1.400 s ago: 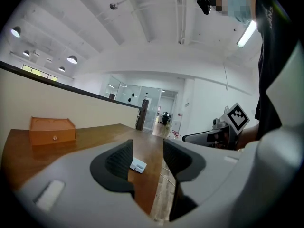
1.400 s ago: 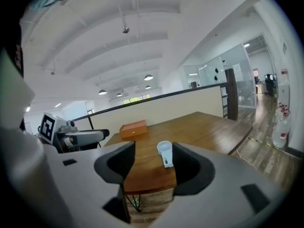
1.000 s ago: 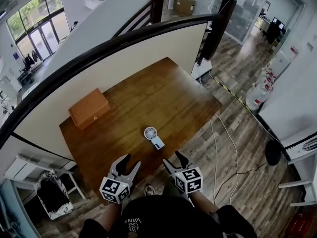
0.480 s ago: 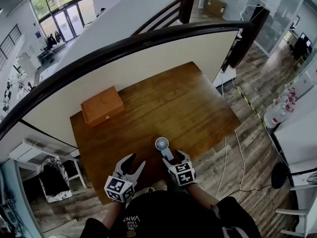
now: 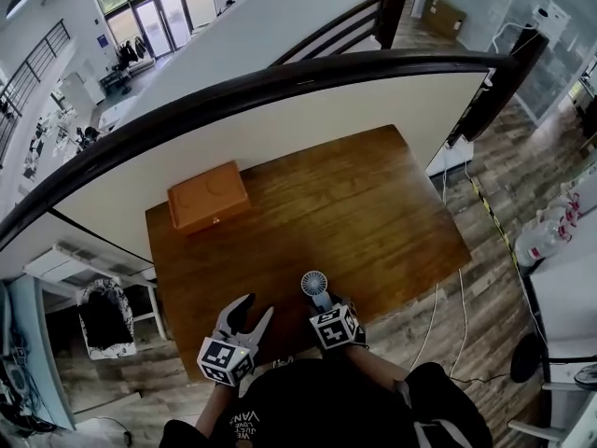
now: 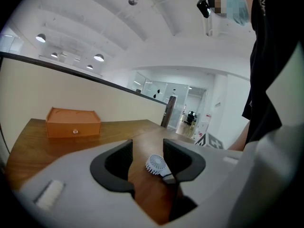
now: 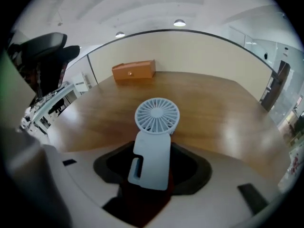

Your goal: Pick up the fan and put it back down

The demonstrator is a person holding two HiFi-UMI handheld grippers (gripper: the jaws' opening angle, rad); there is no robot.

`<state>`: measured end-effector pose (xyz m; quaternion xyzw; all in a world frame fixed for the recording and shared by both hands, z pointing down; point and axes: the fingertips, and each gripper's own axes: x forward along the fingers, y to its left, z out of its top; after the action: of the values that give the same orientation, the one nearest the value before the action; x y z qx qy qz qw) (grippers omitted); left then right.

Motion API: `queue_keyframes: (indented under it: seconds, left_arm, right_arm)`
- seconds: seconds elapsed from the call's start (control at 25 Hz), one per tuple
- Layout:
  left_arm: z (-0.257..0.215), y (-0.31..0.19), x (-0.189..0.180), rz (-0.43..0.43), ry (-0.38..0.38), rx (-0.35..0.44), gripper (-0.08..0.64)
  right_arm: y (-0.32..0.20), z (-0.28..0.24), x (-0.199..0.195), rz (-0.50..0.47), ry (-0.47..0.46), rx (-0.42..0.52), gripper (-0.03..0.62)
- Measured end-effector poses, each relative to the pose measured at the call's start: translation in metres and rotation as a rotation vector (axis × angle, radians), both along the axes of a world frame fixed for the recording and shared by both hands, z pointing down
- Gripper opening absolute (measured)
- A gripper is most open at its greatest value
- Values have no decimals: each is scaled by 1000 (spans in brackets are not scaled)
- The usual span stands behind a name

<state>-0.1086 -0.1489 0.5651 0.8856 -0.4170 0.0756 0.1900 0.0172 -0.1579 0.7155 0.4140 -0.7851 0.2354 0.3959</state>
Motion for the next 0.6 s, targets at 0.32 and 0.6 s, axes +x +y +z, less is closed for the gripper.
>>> queue_keyframes:
  seconds: [0.32,0.6]
  left_arm:
    - [4,-12,1,-72,-5,-18,186]
    - [2,-35,20,-104,1,-17,186]
  right_arm:
    - [-21,-5,14,-48,-21,1,224]
    - [-88,-17,66,-40,0,67,222]
